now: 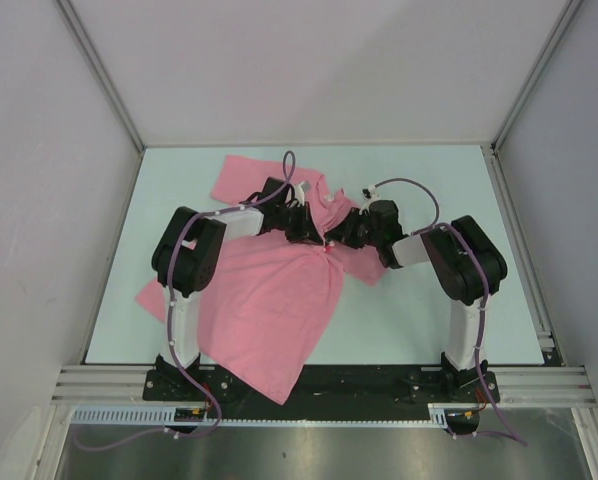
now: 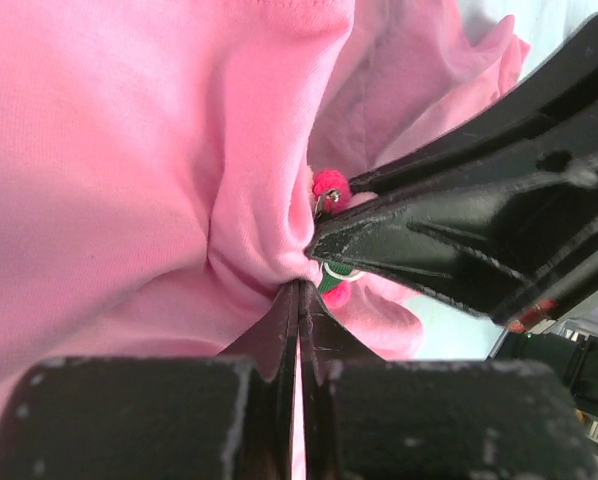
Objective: Remove the brooch from the garment
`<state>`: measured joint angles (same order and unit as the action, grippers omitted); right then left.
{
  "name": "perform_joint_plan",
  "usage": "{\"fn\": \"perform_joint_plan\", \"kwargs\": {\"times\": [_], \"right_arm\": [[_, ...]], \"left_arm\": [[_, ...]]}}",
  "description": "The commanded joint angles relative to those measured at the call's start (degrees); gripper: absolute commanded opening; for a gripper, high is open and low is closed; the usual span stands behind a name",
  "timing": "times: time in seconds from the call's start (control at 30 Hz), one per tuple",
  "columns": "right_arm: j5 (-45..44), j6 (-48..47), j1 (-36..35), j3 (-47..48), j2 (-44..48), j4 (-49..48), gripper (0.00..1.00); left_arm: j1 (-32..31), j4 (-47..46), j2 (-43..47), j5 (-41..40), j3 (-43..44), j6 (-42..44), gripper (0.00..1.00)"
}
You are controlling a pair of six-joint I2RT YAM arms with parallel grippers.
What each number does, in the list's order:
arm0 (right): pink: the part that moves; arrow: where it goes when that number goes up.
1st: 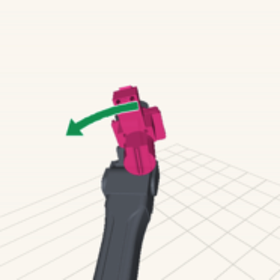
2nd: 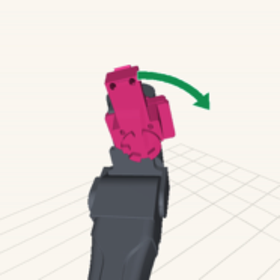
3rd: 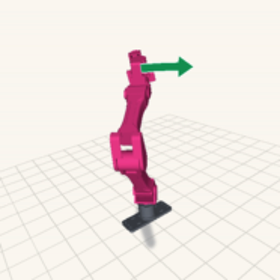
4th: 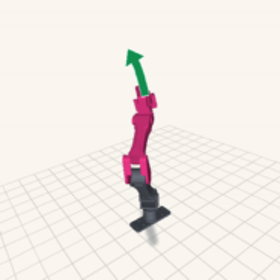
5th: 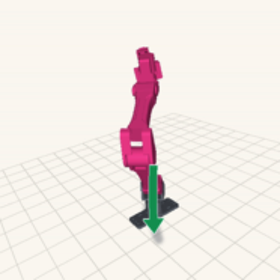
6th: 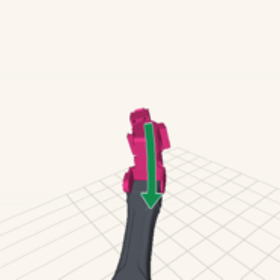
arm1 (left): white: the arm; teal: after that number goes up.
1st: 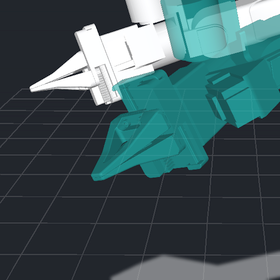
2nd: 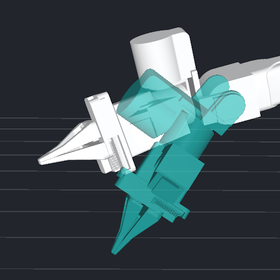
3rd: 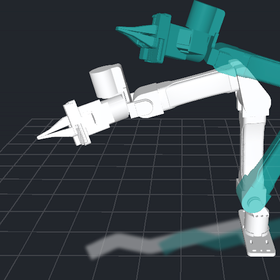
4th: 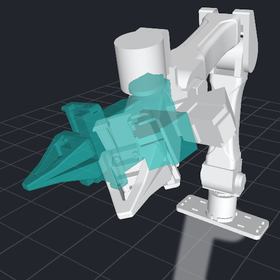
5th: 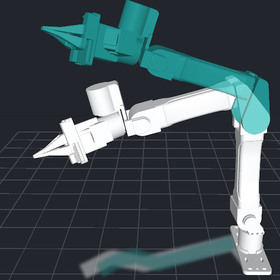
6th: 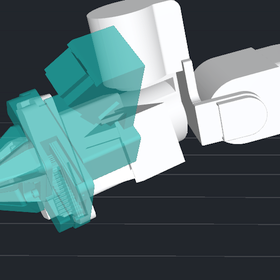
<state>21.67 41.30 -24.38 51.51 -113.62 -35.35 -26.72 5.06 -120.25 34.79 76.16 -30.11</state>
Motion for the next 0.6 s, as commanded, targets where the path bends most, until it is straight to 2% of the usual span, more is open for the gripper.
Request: {"fn": "perform_joint_plan", "kwargs": {"times": [0.0, 0.07, 0.17, 0.37, 0.57], "right_arm": [[2.32, 0.62, 0.55, 0.88, 0.42, -1.47, 0.28], [3.55, 1.67, 1.61, -0.26, 1.47, -3.48, 0.42], [4.25, 1.42, 2.85, -1.93, 4.02, -3.58, 0.49], [6.10, 1.85, 4.17, -4.30, 5.52, -4.72, 0.51], [7.77, 3.61, 4.43, -5.98, 4.20, -9.38, 0.47]], "left_arm": [[-0.88, -0.75, 1.33, 0.02, -1.01, -0.48, 0.01], [-0.88, -0.75, 1.42, -0.07, -1.10, -0.48, 0.01], [-0.79, -0.84, 1.59, -0.07, -1.28, -0.39, 0.01], [-0.88, -0.84, 1.68, 0.11, -0.93, -0.39, 0.01], [-0.88, -0.67, 1.86, 0.46, -0.93, -0.30, 0.01]]}}
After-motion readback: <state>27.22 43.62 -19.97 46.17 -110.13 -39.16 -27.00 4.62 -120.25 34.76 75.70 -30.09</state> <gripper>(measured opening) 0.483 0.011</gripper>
